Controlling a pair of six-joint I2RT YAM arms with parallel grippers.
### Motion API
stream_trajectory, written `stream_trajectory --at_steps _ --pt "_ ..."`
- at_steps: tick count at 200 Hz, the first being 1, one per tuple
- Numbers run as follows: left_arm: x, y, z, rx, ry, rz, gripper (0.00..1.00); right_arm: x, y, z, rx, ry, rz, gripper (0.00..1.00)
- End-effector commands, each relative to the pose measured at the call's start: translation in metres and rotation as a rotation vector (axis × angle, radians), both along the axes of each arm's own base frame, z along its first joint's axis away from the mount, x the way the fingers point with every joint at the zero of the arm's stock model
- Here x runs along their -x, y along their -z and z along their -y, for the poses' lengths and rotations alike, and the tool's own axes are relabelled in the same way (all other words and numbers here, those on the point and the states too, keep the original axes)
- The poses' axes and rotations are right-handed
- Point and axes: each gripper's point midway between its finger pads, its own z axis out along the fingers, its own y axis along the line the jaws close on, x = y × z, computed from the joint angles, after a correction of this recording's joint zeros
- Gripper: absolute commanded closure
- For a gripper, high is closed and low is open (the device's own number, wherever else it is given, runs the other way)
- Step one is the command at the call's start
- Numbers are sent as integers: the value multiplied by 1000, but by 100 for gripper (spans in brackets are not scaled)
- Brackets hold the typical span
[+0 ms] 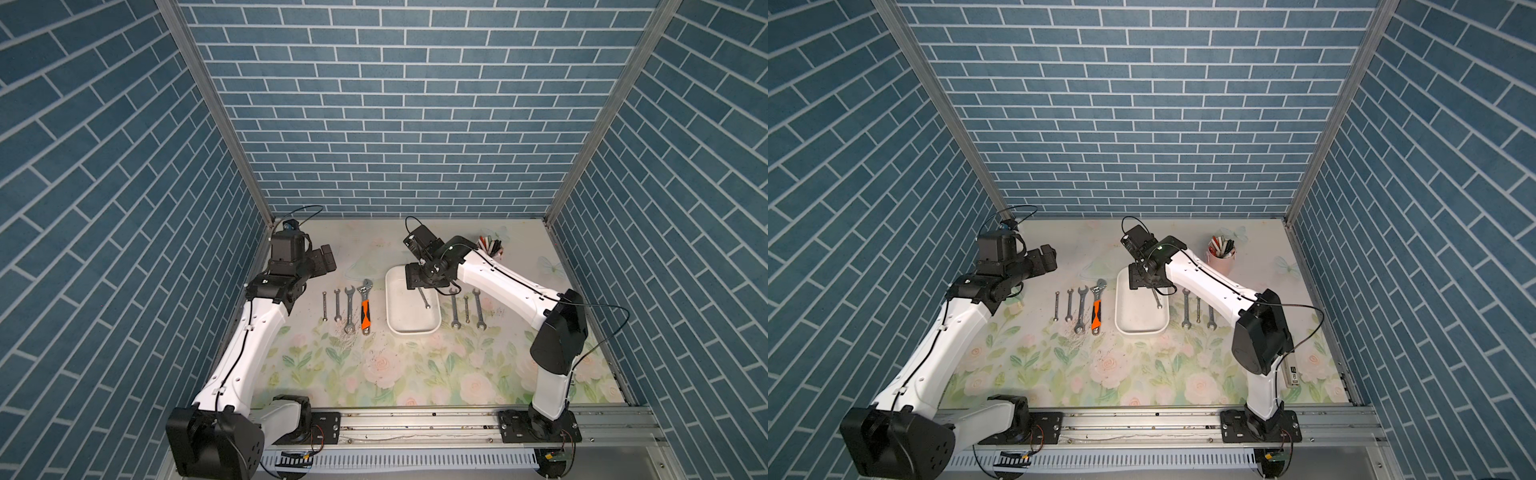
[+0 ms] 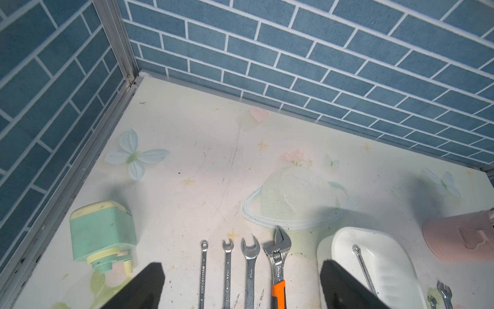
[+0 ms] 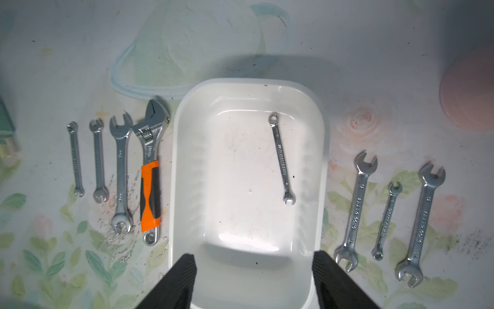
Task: Take out the wrench from the storage box
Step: Pick up the wrench from the storage box.
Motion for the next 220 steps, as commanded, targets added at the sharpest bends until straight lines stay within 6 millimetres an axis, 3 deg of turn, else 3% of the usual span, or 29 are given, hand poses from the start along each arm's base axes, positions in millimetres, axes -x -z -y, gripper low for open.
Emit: stream_trajectory --at_steps 1,53,93,112,119,220 --pt "-2 2 -4 8 -3 0 3 0 25 -1 59 11 -51 27" --pt "-4 10 -3 40 14 -23 2 -1 70 -7 124 -15 -126 23" --pt "-5 10 -3 47 19 -20 2 -5 90 -7 165 -9 -142 17" --pt "-5 12 -2 50 20 -24 2 -9 89 -8 168 -3 -132 14" --pt "-5 12 -3 49 19 -24 2 -9 104 -7 190 -5 -151 13" --pt "-6 16 -2 60 25 -31 2 -32 120 -8 201 1 -120 8"
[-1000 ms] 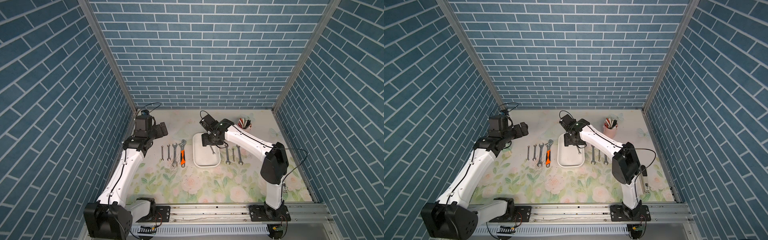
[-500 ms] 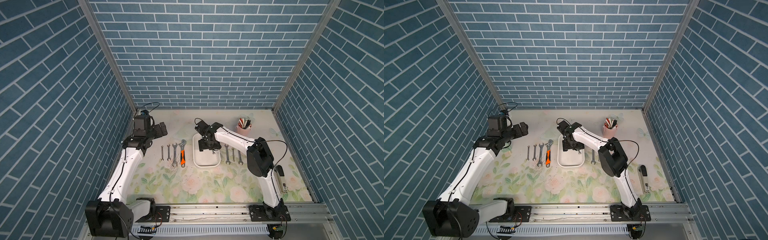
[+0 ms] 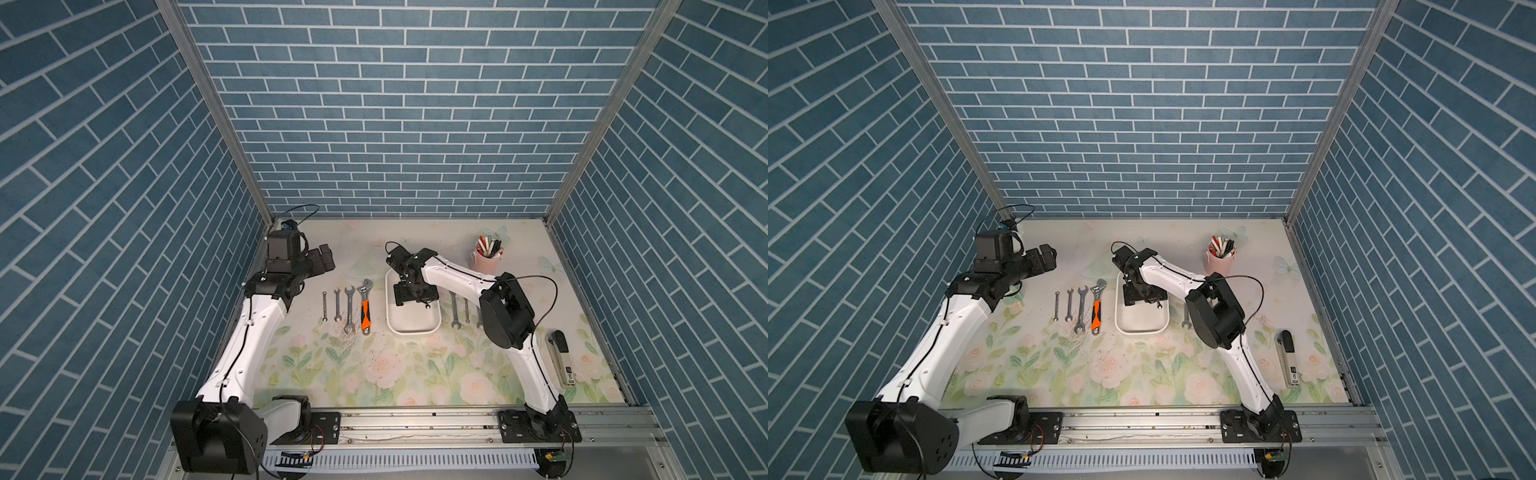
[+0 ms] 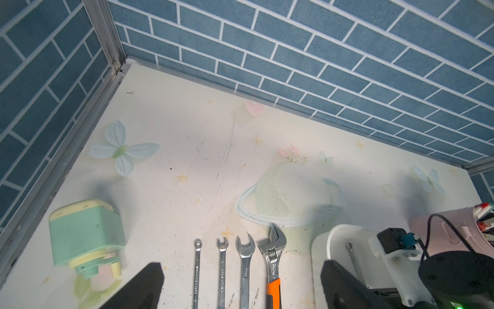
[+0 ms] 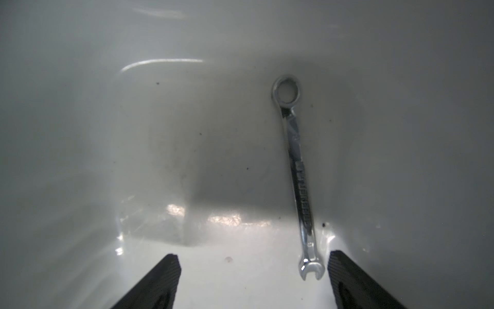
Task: Take out the wrench from the storage box
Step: Pick up the wrench from the storage box.
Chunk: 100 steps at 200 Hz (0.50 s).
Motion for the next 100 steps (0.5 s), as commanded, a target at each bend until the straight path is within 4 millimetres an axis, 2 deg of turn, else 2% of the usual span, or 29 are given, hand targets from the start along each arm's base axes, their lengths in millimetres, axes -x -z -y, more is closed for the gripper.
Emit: stream_trajectory --at_steps 1,64,100 --pt "-1 7 -2 7 -2 -11 2 -14 0 3 15 5 36 8" --pt "-3 12 -2 16 2 -25 2 -18 16 -1 -11 8 5 7" --pt "-3 13 -1 20 4 -31 2 -16 17 -8 -42 -2 -12 7"
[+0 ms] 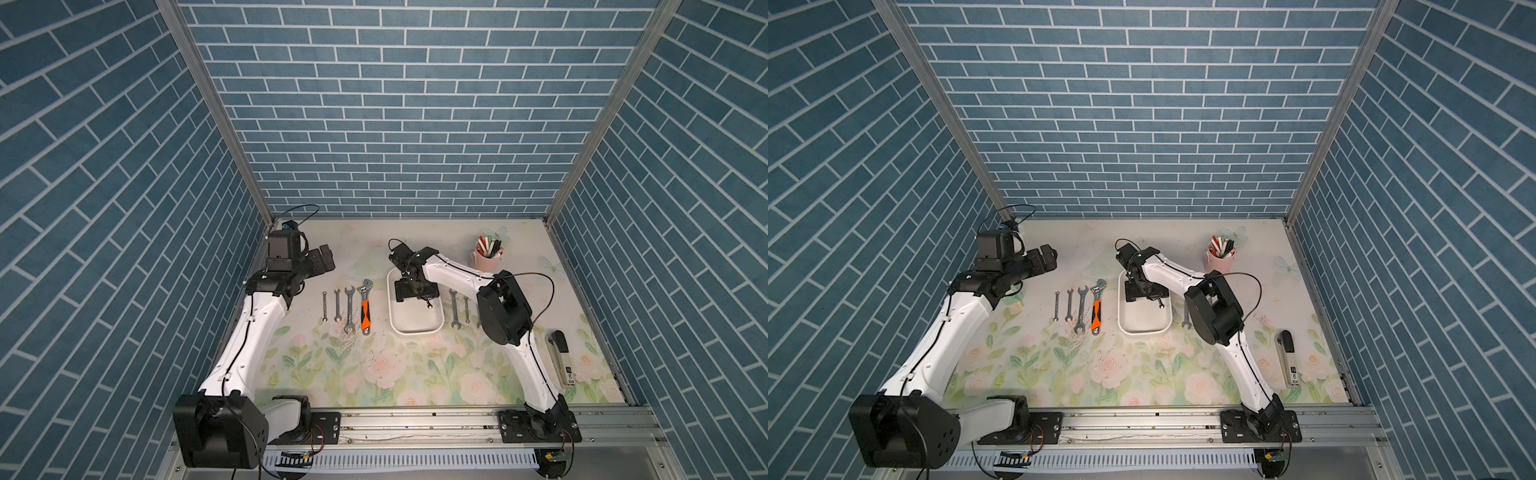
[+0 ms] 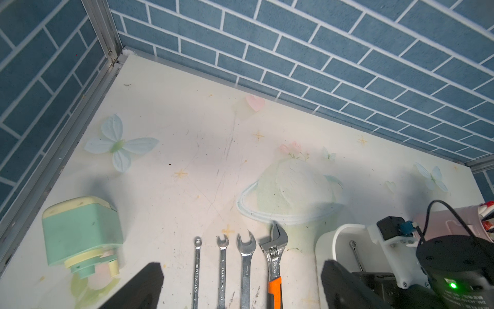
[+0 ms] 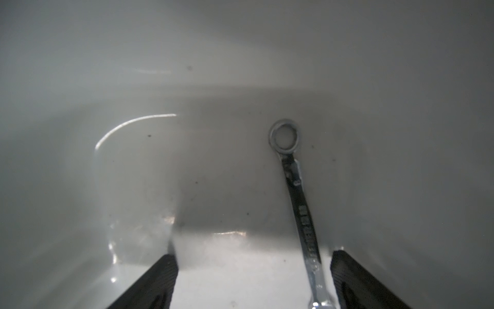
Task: Take out the wrench from the storage box
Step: Pick up the wrench from the storage box.
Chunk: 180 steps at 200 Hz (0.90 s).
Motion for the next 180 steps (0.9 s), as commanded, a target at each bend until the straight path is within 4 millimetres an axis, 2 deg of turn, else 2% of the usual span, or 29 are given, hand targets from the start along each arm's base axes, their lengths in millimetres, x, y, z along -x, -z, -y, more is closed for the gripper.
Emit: stream_trajectory --at_steps 1,58,83,99,134,180 --pt "0 4 -1 10 0 -5 2 -1 5 -4 -11 -19 -17 7" --pt "0 4 -1 12 1 -4 2 4 -6 -22 -116 -33 -26 8" --pt "1 4 -1 12 0 -4 2 4 -14 -17 -103 -18 -12 8" --pt "1 5 -1 12 1 -5 2 1 -19 -5 -63 12 0 9" --pt "0 5 -1 14 2 -6 2 -4 -26 8 -21 47 6 22" --pt "0 5 -1 15 2 -8 2 -10 -26 19 3 65 -9 37"
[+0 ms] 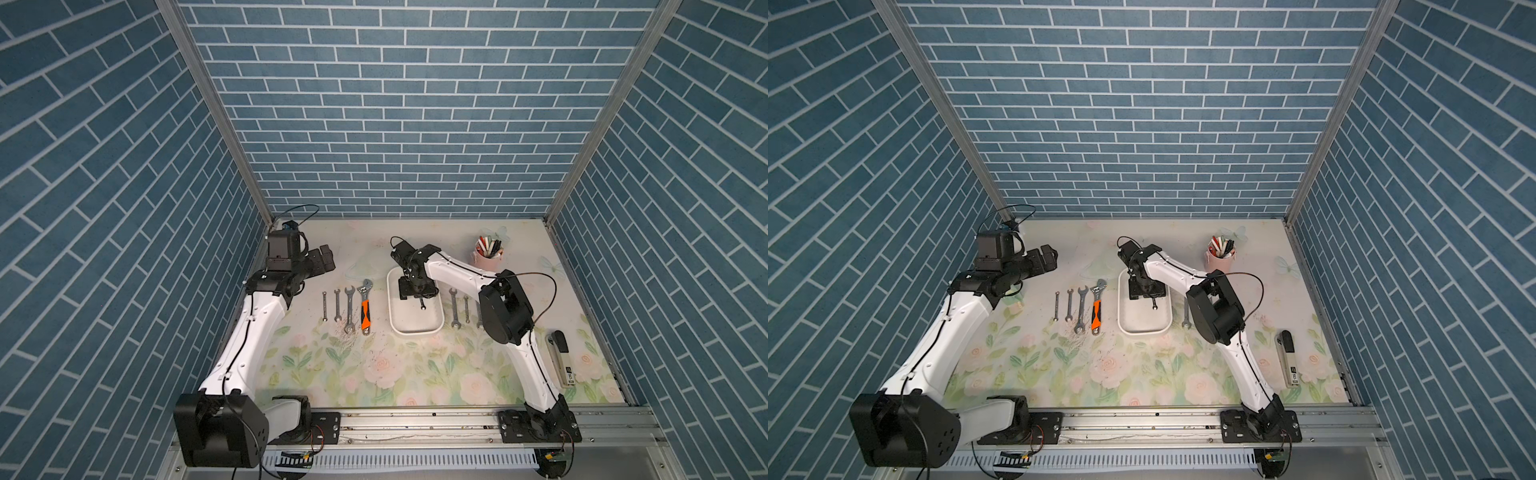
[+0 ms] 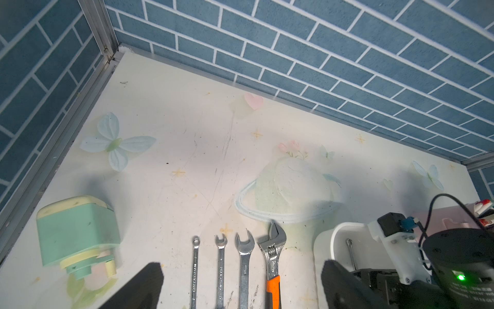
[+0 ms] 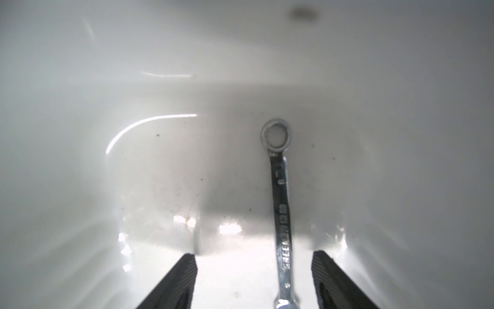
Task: Take out the wrench from the storage box
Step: Pick up the wrench from the storage box.
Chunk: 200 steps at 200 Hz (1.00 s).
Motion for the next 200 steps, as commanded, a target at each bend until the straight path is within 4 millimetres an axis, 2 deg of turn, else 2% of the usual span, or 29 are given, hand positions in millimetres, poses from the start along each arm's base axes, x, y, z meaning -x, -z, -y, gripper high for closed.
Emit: stream_trajectory --at_steps 1,83,200 --pt "0 5 -2 6 -5 -7 2 -4 -17 12 22 35 13 37" --pt "0 6 -2 7 -5 -10 2 1 -3 9 2 20 -43 61" --pt "0 6 -2 14 -1 -8 2 10 25 10 -2 22 -133 64"
